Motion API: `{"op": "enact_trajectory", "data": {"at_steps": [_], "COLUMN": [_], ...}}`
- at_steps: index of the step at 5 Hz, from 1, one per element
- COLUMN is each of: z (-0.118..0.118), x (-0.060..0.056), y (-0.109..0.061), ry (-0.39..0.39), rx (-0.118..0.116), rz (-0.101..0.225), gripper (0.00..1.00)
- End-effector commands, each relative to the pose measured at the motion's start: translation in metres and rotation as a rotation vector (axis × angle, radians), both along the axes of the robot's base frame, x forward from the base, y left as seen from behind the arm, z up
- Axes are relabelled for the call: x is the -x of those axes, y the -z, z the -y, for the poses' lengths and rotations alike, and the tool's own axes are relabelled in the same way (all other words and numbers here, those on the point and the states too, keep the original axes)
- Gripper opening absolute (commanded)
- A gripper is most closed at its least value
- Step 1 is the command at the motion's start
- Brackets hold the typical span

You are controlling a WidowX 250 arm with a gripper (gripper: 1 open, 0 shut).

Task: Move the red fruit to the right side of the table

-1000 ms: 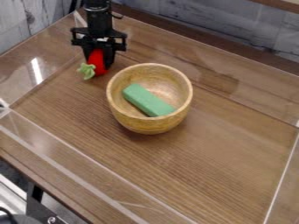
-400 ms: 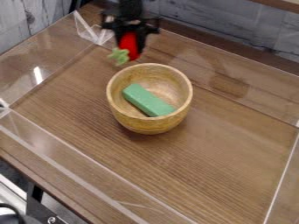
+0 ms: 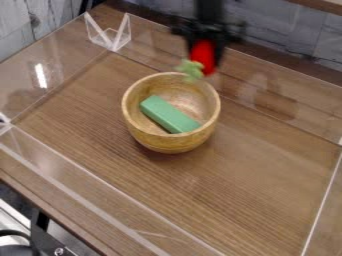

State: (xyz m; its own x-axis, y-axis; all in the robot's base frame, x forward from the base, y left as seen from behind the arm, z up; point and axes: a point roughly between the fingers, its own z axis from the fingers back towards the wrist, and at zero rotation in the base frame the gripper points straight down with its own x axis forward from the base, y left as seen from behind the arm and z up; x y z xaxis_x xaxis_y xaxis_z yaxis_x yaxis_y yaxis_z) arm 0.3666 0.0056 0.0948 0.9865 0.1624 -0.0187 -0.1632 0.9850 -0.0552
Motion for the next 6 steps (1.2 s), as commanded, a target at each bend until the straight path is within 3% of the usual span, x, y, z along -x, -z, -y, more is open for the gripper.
{"op": "enact_trajectory", "data": {"at_steps": [1,3,5,6], "z": [0.042,0.118,0.129,0.131], "x": [-0.003,-0.010,-0.007,-0.005], "y": [-0.027,-0.009,0.040,0.031], "ry": [0.019,0.225,0.196,0.206], "rx": [-0.002,0.005,-0.018,-0.018], "rz": [0.081,0.069,0.053,0.094], "gripper": [0.00,0.00,0.00,0.00]}}
